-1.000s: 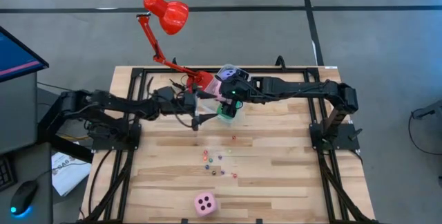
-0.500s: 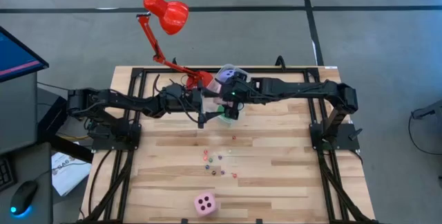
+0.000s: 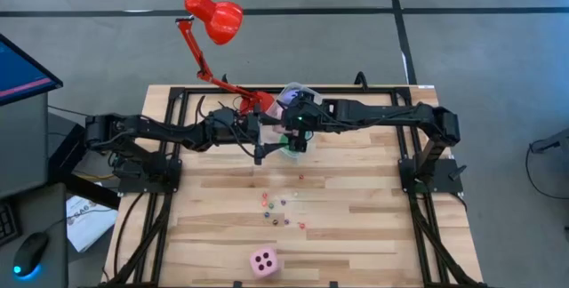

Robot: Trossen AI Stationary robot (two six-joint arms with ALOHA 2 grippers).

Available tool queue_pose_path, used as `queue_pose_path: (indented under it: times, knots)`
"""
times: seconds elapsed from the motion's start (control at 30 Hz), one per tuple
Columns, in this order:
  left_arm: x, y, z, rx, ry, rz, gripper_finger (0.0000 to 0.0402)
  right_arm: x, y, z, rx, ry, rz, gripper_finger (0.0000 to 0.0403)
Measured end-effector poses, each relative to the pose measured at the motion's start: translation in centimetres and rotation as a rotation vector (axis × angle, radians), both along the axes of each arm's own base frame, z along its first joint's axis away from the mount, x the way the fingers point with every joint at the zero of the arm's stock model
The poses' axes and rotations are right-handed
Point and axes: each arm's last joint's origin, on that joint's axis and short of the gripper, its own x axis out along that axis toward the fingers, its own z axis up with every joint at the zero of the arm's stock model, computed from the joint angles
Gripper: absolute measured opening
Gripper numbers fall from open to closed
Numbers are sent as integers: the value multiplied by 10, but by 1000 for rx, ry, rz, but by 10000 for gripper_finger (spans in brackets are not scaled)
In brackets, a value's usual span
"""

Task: Pick & Place Dice
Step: Put the right pink dice into the transparent bin

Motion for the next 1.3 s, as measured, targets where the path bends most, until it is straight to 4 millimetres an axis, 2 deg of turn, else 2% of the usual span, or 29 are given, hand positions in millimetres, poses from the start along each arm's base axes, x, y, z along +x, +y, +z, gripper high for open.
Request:
queue_pose_path:
  times: [1.0, 1.3]
  knots:
    - [-1, 0, -12, -99, 111, 9, 333, -2, 1, 0, -72, 67, 96, 383]
    - [-11, -5, 6, -66, 47, -3, 333, 3, 0, 0, -75, 40, 92, 383]
